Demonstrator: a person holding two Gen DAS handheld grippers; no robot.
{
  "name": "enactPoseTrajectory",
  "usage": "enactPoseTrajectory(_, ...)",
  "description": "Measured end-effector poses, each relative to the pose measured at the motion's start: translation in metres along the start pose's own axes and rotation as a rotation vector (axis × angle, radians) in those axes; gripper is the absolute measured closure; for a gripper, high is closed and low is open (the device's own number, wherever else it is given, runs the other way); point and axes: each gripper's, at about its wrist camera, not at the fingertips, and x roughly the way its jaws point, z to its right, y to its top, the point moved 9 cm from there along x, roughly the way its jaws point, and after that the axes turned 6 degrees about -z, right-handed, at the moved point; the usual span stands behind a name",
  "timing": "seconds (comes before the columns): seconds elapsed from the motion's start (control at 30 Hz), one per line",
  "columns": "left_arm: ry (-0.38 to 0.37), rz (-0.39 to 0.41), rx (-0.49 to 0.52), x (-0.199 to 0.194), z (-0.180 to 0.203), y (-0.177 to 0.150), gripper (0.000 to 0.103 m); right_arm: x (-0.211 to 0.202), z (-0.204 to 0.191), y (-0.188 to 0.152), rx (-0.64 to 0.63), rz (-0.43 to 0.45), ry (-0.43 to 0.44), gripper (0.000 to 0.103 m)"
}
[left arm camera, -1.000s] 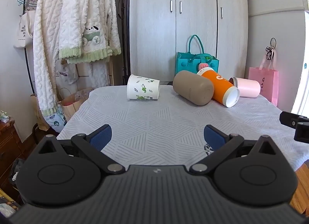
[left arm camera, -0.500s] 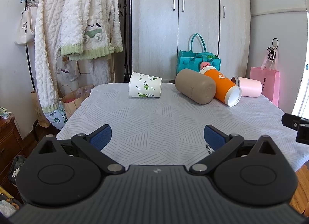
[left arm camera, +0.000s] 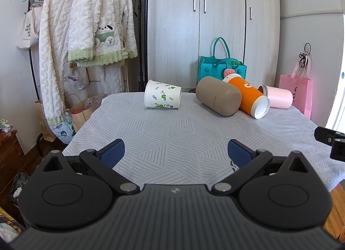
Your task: Flip cup upright
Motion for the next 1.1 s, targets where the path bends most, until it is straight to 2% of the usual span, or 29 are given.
enactPoseTrajectory(0.83,-0.002,-0.004,-0.004,0.000,-0.001,-0.002,0.000,0.006,0.000,-0.005,0.001,-0.008,-0.001,0.000)
enactPoseTrajectory(1.1,0.009,-0.027,-0.006,0.005,0.001,-0.011,0.000,0.007,-0.002,-0.007,0.003,-0.021,0.002,0.000)
